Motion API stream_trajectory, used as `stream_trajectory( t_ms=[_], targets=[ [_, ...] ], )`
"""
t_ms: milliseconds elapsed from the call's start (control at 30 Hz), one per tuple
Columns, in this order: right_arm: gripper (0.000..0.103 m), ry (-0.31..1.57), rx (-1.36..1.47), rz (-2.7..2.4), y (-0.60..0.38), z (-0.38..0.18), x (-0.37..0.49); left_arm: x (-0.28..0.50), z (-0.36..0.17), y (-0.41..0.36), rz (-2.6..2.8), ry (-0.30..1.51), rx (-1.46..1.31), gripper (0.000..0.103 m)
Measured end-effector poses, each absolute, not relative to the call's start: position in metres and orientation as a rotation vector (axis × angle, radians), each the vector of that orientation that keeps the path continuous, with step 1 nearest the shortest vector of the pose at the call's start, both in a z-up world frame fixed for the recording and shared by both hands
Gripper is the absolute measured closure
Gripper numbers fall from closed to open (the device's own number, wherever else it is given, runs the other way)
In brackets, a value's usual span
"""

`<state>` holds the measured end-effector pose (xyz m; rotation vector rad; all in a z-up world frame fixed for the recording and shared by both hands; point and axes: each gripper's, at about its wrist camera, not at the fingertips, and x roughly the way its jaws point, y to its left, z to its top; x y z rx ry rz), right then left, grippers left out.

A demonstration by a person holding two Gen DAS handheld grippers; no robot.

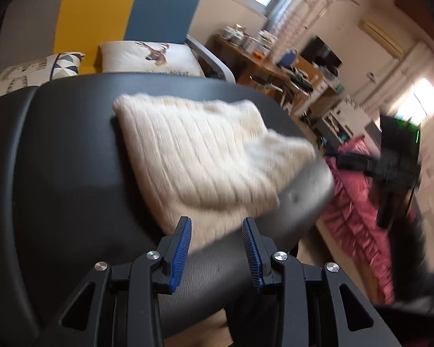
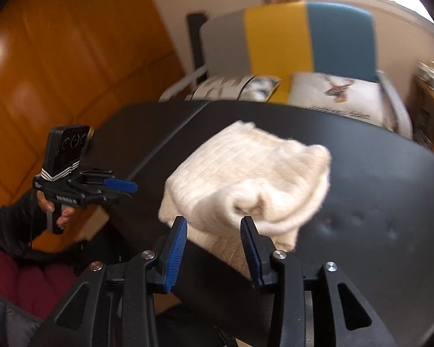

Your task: Fold clothes

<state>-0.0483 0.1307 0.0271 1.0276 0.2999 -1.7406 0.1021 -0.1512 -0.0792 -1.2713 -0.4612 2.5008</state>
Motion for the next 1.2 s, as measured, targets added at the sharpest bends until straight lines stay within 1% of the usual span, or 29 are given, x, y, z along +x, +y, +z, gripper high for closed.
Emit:
stream_trajectory(
  t_ms=[67, 133, 200, 267, 533, 567, 600, 633, 667, 733, 833, 933, 967, 1133, 1167, 1200],
  targets=[
    [0.063, 0.366, 1.075, -1.72, 0.122, 0.025, -0.052, 0.107, -0.084, -0.136, 2.514, -0.349, -1.25, 0.066],
    [0.063, 0.391, 1.135, -1.673, 0.108, 0.015, -0.058, 0.107, -0.087, -0.12, 2.547, -0.188, -1.223, 0.066],
    [0.063, 0.398, 1.175, -1.623, 0.104, 0.009, -0.058, 0.103, -0.09, -0.104, 2.579, -0.034, -1.199, 0.066],
    [0.063, 0.382, 1.192, -1.614, 0.104, 0.003, -0.059, 0.095, -0.097, -0.094, 2.579, 0.078, -1.198, 0.064],
    [0.063, 0.316, 1.259, -1.576, 0.103, -0.022, -0.066, 0.067, -0.14, -0.087, 2.557, 0.326, -1.294, 0.064],
    [0.066, 0.308, 1.267, -1.571, 0.103, -0.025, -0.067, 0.066, -0.144, -0.087, 2.554, 0.337, -1.297, 0.064],
    [0.079, 0.3, 1.275, -1.566, 0.103, -0.028, -0.068, 0.064, -0.148, -0.088, 2.552, 0.348, -1.299, 0.065],
    [0.084, 0.292, 1.283, -1.561, 0.103, -0.031, -0.069, 0.063, -0.151, -0.088, 2.549, 0.37, -1.301, 0.072],
    [0.097, 0.283, 1.291, -1.556, 0.103, -0.034, -0.069, 0.062, -0.152, -0.088, 2.545, 0.399, -1.296, 0.078],
    [0.098, 0.303, 1.288, -1.543, 0.103, -0.032, -0.064, 0.061, -0.153, -0.089, 2.534, 0.433, -1.283, 0.091],
    [0.098, 0.298, 1.259, -1.563, 0.119, -0.021, -0.061, 0.064, -0.151, -0.096, 2.501, 0.467, -1.266, 0.093],
    [0.098, 0.279, 1.228, -1.591, 0.138, -0.01, -0.061, 0.075, -0.15, -0.097, 2.465, 0.59, -1.218, 0.094],
    [0.098, 0.288, 1.242, -1.594, 0.142, -0.015, -0.061, 0.078, -0.15, -0.097, 2.446, 0.623, -1.211, 0.094],
    [0.098, 0.282, 1.413, -1.571, 0.146, -0.084, -0.051, 0.085, -0.154, -0.097, 2.367, 0.722, -1.212, 0.094],
    [0.098, 0.268, 1.427, -1.58, 0.148, -0.09, -0.05, 0.086, -0.154, -0.098, 2.353, 0.738, -1.211, 0.094],
    [0.098, 0.235, 1.407, -1.593, 0.152, -0.083, -0.049, 0.087, -0.154, -0.1, 2.341, 0.761, -1.218, 0.095]
  ],
)
